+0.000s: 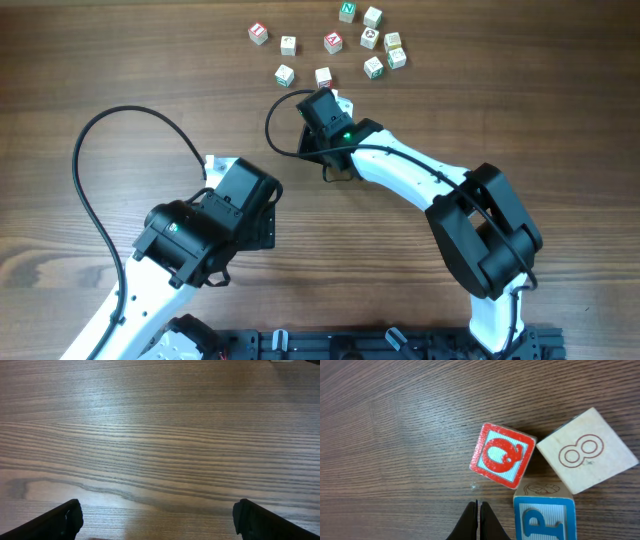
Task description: Form a circle
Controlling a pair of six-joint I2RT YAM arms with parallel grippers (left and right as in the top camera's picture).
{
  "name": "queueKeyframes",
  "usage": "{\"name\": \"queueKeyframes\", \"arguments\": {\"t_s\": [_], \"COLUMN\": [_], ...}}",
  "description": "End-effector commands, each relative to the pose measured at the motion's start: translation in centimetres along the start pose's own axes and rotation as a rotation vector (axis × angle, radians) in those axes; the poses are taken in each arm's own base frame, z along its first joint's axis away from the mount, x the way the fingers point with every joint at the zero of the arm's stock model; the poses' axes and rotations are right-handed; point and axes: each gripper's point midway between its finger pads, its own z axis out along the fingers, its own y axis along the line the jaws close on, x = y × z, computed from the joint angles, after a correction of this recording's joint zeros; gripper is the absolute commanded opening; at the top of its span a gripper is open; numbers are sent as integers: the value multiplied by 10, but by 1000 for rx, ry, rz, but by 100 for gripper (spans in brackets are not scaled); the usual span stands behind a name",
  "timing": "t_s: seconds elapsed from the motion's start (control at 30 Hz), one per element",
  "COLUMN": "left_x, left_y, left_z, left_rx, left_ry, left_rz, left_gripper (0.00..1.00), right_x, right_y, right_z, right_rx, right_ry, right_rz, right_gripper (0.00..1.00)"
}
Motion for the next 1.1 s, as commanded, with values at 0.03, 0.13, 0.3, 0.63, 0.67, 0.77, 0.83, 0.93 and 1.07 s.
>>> {"name": "queueKeyframes", "arguments": {"t_s": [0.03, 0.13, 0.3, 0.63, 0.67, 0.77, 0.83, 0.93, 1.07], "left_x": [-1, -1, -1, -1, -1, -1, -1, -1, -1], "left_y": [4, 4, 4, 4, 4, 4, 4, 4, 4], "left_z": [0, 0, 0, 0, 0, 0, 0, 0, 0], "left_rx": [-15, -15, -15, -15, -15, -15, -15, -15, -15], "left_ry": [-11, -11, -11, -11, -11, -11, -11, -11, -11], "left_rz": [-7, -7, -7, -7, -7, -7, -7, -7, -7], "left_gripper": [100, 100, 100, 100, 100, 100, 100, 100, 100], "right_x": [-6, -7, -7, -8, -8, -8, -8, -9, -9], "right_y": [-8, -11, -12, -14, -14, -14, -15, -15, -15], "right_z": [2, 2, 2, 2, 2, 2, 2, 2, 2], "right_rx": [43, 55, 62, 72, 73, 73, 77, 79, 79], "right_ry": [-29, -35, -39, -44, -44, -44, -47, -49, -49], "right_rz": [-14, -15, -15, -15, -15, -15, -15, -15, -16], "right_gripper": [5, 5, 5, 5, 5, 4, 5, 5, 5]}}
